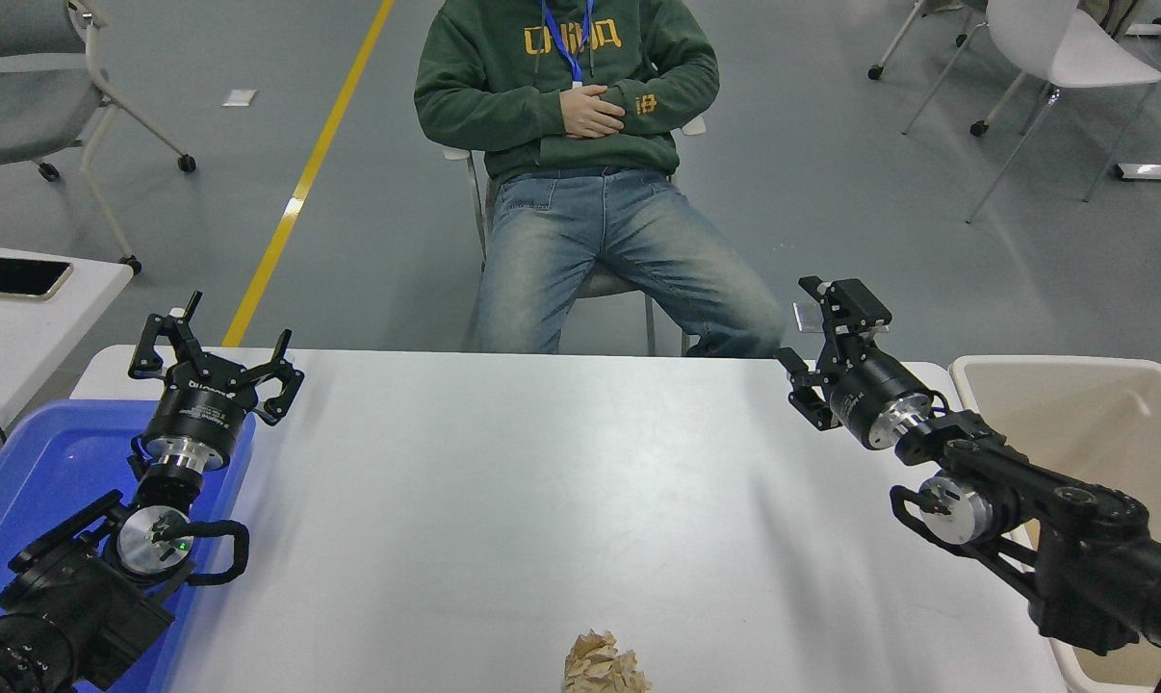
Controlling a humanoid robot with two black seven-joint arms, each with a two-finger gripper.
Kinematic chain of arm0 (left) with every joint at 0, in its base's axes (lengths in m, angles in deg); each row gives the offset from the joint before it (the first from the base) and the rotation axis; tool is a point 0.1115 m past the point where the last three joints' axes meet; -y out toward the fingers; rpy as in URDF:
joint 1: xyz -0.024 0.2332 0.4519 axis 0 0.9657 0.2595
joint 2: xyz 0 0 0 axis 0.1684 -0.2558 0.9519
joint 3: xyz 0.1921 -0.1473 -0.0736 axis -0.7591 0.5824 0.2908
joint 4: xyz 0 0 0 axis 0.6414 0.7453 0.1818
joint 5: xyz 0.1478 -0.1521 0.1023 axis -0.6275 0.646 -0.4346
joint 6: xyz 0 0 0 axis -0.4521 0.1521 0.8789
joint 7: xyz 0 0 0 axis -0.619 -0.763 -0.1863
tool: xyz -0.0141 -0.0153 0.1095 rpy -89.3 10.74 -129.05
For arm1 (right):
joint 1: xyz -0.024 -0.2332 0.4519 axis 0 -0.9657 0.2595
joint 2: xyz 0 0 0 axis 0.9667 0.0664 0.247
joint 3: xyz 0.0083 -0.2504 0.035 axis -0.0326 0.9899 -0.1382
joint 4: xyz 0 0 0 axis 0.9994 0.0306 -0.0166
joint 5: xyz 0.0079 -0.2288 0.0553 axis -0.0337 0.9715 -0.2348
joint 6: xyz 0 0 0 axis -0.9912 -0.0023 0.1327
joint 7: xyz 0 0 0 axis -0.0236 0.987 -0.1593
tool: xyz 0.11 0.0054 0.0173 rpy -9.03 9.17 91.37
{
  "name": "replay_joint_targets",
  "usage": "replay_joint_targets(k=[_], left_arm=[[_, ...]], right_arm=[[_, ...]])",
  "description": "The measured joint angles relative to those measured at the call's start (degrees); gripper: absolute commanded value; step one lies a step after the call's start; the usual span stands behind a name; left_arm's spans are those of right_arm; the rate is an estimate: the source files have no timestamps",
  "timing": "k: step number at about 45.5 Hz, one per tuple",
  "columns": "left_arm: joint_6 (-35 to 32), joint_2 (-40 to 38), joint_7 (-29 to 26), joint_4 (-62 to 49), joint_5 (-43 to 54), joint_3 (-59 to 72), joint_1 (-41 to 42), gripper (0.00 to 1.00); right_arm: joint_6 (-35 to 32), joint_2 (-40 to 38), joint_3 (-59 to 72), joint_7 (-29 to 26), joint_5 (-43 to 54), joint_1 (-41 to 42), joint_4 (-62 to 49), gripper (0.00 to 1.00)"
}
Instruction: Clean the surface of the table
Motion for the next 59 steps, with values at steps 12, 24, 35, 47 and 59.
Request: replay_joint_targets(k=[12, 24, 35, 47, 59], left_arm=[[0.0, 0.0, 0.0, 0.0, 0.0, 0.0, 0.0, 1.0], [0.0, 0.0, 0.0, 0.0, 0.0, 0.0, 0.0, 1.0], [0.1, 0.0, 0.0, 0.0, 0.0, 0.0, 0.0, 1.0], [0.1, 0.0, 0.0, 0.0, 0.0, 0.0, 0.0, 1.0], [0.1, 0.0, 0.0, 0.0, 0.0, 0.0, 0.0, 1.0]], right_arm=[[-0.1, -9.4, 8.7, -0.5, 11.4, 4.5, 10.7, 0.99], [-0.5, -16.9, 18.4, -2.8, 21.0, 10.0, 19.3, 0.99], [-1.0, -20.5, 28.5, -6.2, 26.0, 15.7, 25.8, 0.99], [-2.6, -21.3, 34.4, -9.8, 27.4, 18.4, 31.9, 0.99], [-3.9, -19.6, 37.3, -14.0, 27.8, 18.6, 35.6, 0.99]])
